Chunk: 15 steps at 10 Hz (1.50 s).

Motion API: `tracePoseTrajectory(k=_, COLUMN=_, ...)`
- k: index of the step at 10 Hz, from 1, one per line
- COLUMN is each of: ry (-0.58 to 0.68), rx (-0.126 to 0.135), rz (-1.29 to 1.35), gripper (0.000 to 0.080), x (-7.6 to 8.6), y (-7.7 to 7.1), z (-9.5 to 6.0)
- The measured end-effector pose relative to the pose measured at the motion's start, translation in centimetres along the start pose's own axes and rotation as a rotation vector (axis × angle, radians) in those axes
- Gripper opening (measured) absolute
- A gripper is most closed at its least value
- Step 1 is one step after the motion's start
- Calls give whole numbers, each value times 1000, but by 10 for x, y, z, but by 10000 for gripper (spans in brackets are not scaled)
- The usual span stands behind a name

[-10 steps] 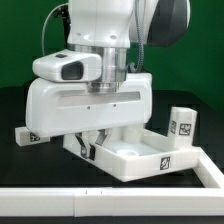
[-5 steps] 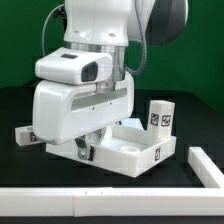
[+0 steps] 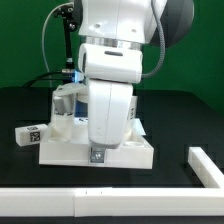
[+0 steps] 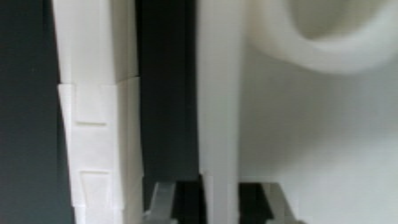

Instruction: Assemble square table

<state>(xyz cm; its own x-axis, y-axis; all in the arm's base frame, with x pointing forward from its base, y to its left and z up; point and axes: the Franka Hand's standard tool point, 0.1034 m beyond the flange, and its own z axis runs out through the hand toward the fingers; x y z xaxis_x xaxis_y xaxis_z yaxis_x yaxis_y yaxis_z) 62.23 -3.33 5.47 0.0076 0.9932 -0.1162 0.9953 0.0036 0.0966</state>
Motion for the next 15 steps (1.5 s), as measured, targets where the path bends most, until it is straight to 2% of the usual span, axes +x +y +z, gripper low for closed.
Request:
tracePoseTrajectory(k=1, ry=-1, rx=-6, rz=34, gripper=48, x=6, y=2, z=-1)
tracePoseTrajectory(k=3, ry=24, rx=-34, rz=91, gripper=48, x=53, y=18, z=-7)
tracePoseTrajectory(k=4, ry=38, rx=-41, rz=90, gripper=48, x=72, y=23, z=-6)
tracePoseTrajectory(k=8, ry=36, rx=-36, rz=100, gripper=48, x=67, y=20, z=0)
tracePoseTrajectory(k=9, ry=39, rx=-44, rz=96, gripper=48, x=68, y=17, z=5)
tracePoseTrajectory(k=12, ry=41, rx=-32, rz=80, gripper=48, x=77, y=19, z=21)
tracePoseTrajectory(k=13, ry=40, rx=-10, rz=100, gripper=48, x=82, y=22, z=23)
tracePoseTrajectory(k=14, ry=33, rx=24, rz=112, gripper=48, x=87, y=22, z=23)
tracePoseTrajectory(k=15, ry=24, rx=28, rz=106, gripper=48, x=89, y=23, z=22)
